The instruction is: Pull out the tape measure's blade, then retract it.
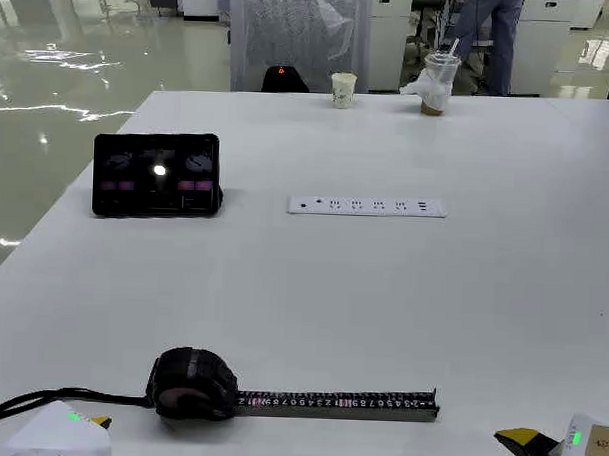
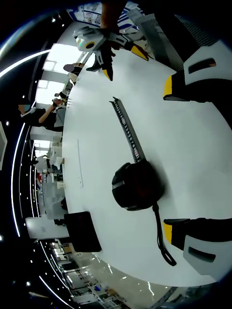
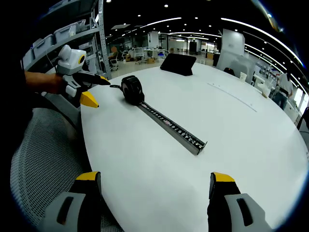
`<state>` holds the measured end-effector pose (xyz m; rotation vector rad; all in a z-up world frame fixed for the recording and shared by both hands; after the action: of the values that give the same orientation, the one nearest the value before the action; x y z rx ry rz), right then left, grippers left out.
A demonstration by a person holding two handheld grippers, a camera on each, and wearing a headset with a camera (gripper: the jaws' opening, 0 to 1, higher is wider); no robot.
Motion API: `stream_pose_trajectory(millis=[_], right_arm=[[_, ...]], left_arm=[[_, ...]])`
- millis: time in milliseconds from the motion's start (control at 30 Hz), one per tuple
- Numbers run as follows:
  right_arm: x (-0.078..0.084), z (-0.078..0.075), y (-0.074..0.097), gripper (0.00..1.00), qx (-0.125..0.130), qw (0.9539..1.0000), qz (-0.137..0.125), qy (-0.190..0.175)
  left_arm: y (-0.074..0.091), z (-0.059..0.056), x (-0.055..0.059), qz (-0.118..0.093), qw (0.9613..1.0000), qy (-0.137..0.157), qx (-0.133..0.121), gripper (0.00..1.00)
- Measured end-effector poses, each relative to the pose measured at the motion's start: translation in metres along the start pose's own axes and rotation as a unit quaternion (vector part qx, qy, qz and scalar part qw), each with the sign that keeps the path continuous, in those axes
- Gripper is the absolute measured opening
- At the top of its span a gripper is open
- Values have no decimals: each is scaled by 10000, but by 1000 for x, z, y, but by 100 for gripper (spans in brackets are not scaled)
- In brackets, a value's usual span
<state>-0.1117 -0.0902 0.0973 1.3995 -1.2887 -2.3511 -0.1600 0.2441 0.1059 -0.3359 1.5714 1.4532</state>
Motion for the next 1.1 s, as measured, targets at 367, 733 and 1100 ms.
stream_pose_trajectory(millis=[367, 733, 1100], right_arm=[[-6, -15, -6, 87, -102, 9995, 34, 290], [-16, -27, -15, 82, -219, 9974, 152, 674], [-25, -40, -24, 72, -324, 9935, 273, 1060]], left_arm=[[-14, 7, -5, 3, 10000, -40, -56, 99], [-25, 12, -6, 43, 9999, 44, -124, 98], [-34, 21, -13, 69, 9996, 143, -235, 93]])
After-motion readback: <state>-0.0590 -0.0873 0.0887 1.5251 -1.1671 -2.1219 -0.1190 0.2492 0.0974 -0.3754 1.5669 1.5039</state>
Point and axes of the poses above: the centre of the closed fingertips' face, and the gripper's own axes: y roughly backward along the fingers, z roughly to its left, x roughly out of its underside, the point moved 10 cm from there along y, roughly backward along the fingers, and after that the axes turned 14 degrees about -y, right-handed, at the moved point
